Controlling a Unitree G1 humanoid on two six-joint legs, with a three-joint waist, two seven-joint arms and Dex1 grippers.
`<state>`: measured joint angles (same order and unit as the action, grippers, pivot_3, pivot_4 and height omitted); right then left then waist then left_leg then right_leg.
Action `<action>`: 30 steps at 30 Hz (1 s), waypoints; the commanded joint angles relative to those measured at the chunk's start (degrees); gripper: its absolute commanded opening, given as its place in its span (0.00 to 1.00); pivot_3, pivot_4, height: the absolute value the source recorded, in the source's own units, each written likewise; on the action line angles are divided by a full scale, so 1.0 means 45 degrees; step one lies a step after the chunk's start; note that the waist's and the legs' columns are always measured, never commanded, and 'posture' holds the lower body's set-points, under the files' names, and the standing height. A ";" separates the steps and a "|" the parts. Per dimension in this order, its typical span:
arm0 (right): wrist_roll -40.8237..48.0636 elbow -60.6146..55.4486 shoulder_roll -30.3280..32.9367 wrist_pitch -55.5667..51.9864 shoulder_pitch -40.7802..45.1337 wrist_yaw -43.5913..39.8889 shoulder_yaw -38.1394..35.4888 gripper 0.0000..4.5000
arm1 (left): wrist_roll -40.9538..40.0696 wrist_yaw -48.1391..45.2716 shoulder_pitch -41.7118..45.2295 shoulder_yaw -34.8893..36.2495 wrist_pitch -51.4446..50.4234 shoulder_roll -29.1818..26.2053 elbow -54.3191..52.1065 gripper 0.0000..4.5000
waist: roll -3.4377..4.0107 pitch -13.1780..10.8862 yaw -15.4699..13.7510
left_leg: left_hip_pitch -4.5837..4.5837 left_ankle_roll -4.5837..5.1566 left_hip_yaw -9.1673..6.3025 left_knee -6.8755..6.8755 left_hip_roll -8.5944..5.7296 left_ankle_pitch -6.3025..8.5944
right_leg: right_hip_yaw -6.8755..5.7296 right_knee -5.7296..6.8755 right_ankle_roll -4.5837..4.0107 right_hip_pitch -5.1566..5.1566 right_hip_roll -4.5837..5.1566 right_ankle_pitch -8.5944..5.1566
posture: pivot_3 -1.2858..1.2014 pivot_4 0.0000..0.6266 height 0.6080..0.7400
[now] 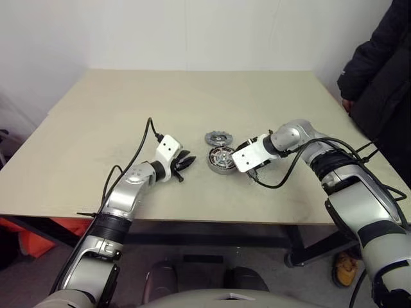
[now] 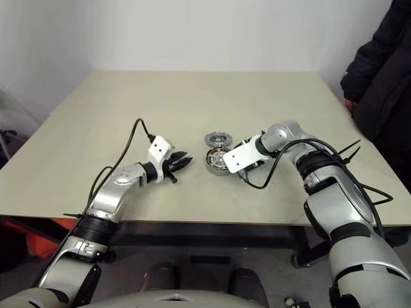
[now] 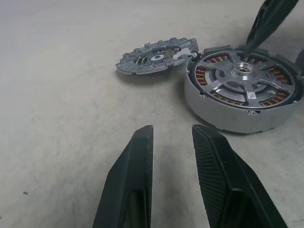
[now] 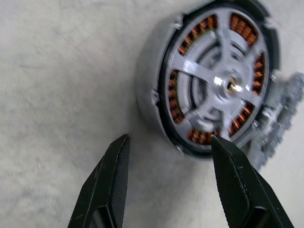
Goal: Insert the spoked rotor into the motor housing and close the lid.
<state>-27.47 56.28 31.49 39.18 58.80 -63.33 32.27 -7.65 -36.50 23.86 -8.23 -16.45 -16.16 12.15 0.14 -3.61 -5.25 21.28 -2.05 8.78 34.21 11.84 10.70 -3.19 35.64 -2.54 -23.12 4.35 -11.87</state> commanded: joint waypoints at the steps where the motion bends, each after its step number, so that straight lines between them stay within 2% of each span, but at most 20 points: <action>1: -0.0246 0.0296 -0.0131 0.0499 0.0533 0.0192 0.0082 0.66 | 0.0020 0.0158 0.0008 0.0231 0.0161 -0.0104 -0.0682 0.31 | 0.0000 0.0000 0.0000 | -0.0001 0.0000 0.0000 0.0000 0.0000 0.0000 | 0.0000 0.0001 0.0000 0.0000 0.0000 0.0000 | 0.52 0.00 1.00; 4: -0.0248 0.0395 -0.0303 0.0701 0.0569 0.0041 0.0096 0.66 | 0.0016 0.0237 -0.0007 0.0289 0.0187 -0.0153 -0.0625 0.31 | 0.0000 0.0000 0.0004 | -0.0003 0.0000 0.0000 0.0001 0.0001 0.0000 | 0.0001 0.0003 0.0000 0.0001 0.0000 0.0000 | 0.52 0.00 1.00; 6: -0.0283 0.0467 -0.0369 0.0781 0.0578 0.0020 0.0105 0.58 | 0.0015 0.0274 -0.0019 0.0286 0.0203 -0.0164 -0.0611 0.31 | 0.0000 0.0000 0.0014 | -0.0005 0.0000 0.0000 0.0001 0.0002 0.0000 | 0.0001 0.0004 0.0000 0.0001 -0.0001 0.0000 | 0.52 0.00 1.00; 14: -0.0519 0.0764 -0.0418 0.1140 0.0688 0.0374 0.0051 0.02 | 0.0034 0.0430 -0.0056 0.0264 0.0215 -0.0144 -0.0678 0.31 | -0.0002 0.0001 0.0331 | -0.0039 -0.0001 0.0001 0.0003 0.0002 0.0000 | 0.0003 0.0012 0.0000 0.0026 -0.0006 0.0000 | 0.52 0.00 1.00; 25: -0.0442 0.1168 -0.0582 0.0758 0.0926 0.1430 -0.0360 0.00 | 0.0087 0.0589 -0.0021 0.0230 0.0254 -0.0109 -0.0542 0.31 | -0.0002 0.0000 0.0332 | -0.0038 -0.0002 0.0001 0.0011 0.0002 0.0000 | 0.0006 0.0022 -0.0011 0.0016 -0.0008 0.0007 | 0.52 0.00 1.00; 30: 0.1743 0.0286 -0.0817 -0.0924 0.0571 -0.0476 -0.1623 0.00 | 0.0133 0.0663 -0.0037 0.0285 0.0294 -0.0134 -0.0374 0.31 | -0.0002 -0.0001 0.0312 | -0.0028 -0.0002 0.0000 0.0011 0.0002 -0.0001 | 0.0006 0.0022 -0.0015 0.0008 -0.0007 0.0010 | 0.52 0.00 1.00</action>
<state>-25.23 61.26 28.07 38.21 60.24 -63.28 29.23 -7.49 -34.09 23.00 -7.91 -16.22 -16.54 11.04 0.14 -3.61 -3.85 21.18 -2.05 8.78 34.26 11.85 10.69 -3.17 35.74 -2.61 -23.10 4.32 -11.83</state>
